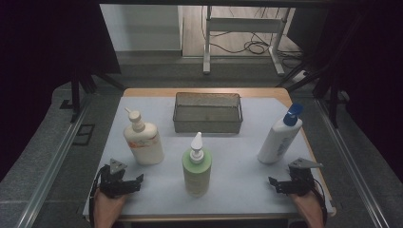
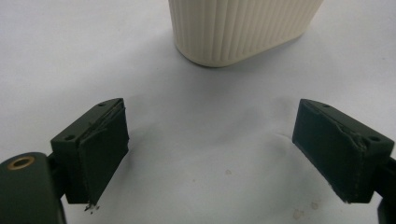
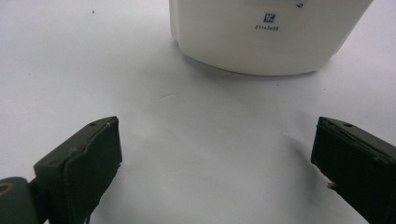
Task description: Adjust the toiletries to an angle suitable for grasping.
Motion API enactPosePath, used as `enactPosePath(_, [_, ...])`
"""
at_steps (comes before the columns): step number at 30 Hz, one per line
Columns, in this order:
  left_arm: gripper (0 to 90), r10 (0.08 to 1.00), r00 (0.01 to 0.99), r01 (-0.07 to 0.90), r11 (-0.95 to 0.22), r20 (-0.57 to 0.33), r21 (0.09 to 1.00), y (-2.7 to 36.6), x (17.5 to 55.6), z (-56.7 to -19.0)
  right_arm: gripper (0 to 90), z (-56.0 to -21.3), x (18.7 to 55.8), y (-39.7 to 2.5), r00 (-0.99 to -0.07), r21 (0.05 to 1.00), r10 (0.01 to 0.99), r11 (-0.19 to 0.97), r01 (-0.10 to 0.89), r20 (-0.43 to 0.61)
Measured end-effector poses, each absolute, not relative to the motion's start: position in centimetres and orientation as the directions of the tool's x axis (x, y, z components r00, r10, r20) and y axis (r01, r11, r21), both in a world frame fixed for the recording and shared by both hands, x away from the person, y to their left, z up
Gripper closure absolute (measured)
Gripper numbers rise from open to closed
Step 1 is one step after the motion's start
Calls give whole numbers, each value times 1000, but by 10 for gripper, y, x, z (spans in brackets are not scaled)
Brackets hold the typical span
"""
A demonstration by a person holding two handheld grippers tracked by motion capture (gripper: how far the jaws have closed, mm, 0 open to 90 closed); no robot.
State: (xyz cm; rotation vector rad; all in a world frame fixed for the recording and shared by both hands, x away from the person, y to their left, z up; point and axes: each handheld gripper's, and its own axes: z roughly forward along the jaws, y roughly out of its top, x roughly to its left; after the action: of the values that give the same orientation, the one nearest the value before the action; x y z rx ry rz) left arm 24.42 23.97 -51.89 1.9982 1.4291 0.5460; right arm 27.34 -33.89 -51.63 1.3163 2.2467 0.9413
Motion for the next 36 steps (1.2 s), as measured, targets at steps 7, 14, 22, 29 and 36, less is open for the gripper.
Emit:
enactPosePath(7, [108, 940, 341, 686, -240, -12, 687, 238, 244, -520, 19, -516, 273, -339, -500, 711, 866, 347, 611, 7])
enactPosePath(14, [108, 939, 343, 688, -243, -11, 683, 239, 244, -521, 19, -516, 273, -339, -504, 715, 864, 347, 607, 9])
enactPosePath(22, [108, 937, 349, 691, -250, -10, 678, 238, 245, -523, 18, -514, 272, -342, -499, 721, 866, 336, 606, 16])
enactPosePath(29, [108, 937, 348, 698, -240, -26, 675, 239, 246, -523, 21, -511, 272, -343, -503, 728, 864, 328, 602, 27])
enactPosePath(36, [108, 937, 350, 698, -242, -26, 674, 240, 246, -524, 44, -507, 272, -344, -523, 738, 851, 331, 588, 36])
